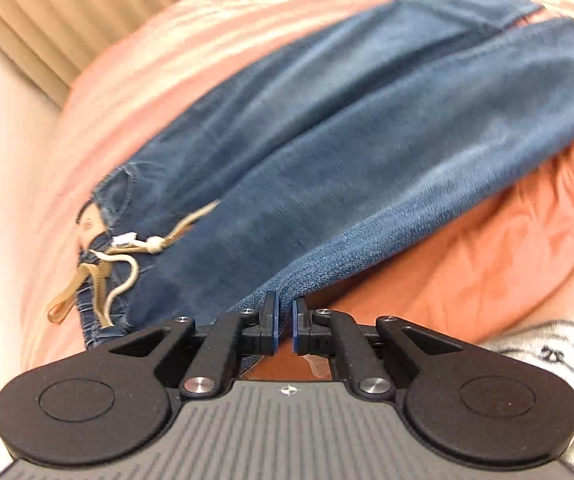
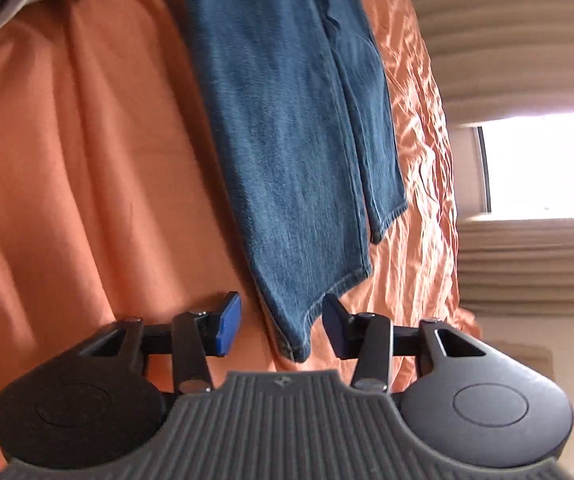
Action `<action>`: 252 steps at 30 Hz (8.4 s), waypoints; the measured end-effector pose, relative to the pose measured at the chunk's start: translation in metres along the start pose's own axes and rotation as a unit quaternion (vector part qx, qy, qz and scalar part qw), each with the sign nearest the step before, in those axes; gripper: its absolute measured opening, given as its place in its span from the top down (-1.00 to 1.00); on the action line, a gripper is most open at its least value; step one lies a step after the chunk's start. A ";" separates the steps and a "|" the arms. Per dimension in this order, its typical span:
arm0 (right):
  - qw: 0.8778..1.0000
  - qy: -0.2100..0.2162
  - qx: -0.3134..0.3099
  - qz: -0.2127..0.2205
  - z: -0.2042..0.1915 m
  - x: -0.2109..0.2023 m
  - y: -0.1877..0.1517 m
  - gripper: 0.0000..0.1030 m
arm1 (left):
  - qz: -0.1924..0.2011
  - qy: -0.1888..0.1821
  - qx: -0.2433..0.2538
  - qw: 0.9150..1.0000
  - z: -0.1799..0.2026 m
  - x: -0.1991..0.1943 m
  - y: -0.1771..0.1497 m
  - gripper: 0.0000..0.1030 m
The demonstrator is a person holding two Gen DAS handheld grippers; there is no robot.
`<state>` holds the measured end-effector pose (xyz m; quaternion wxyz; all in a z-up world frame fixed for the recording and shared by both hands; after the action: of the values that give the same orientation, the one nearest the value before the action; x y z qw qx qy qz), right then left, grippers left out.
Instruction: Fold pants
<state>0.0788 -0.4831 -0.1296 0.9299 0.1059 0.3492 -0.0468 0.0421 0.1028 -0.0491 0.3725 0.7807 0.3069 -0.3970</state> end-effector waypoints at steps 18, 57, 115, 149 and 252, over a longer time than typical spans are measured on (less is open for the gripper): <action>0.963 -0.179 0.196 0.046 0.140 -0.041 0.068 1.00 | 0.088 0.100 -0.026 0.991 -0.050 -0.080 0.036 0.90; 0.979 -0.088 0.148 -0.106 0.194 0.321 0.205 1.00 | 0.005 0.061 0.011 0.998 -0.163 0.207 0.193 0.91; 0.697 0.236 0.676 0.033 0.081 0.153 0.356 -0.13 | 0.211 -0.037 -0.684 0.697 -0.280 0.147 -0.127 0.65; 0.443 0.106 0.890 0.024 0.187 0.161 0.108 0.07 | 0.121 0.132 -0.439 0.880 -0.219 0.069 0.010 -0.22; 0.620 0.128 0.755 0.173 0.290 0.076 0.141 0.93 | 0.124 -0.249 -0.099 0.955 0.148 0.111 0.259 0.88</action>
<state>0.3444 -0.4136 0.0563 0.4601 0.8336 0.2818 -0.1184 0.2407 -0.1372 -0.1160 0.5589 0.6483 0.1430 -0.4968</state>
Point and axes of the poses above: each gripper's, at about its wrist camera, not at the fingertips, and x roughly the way its jaws point, z to its right, y to its top, the point moved 1 cm from there along x, roughly the way its jaws point, and after that the axes turned 11 degrees about x, right-handed, at the moved point
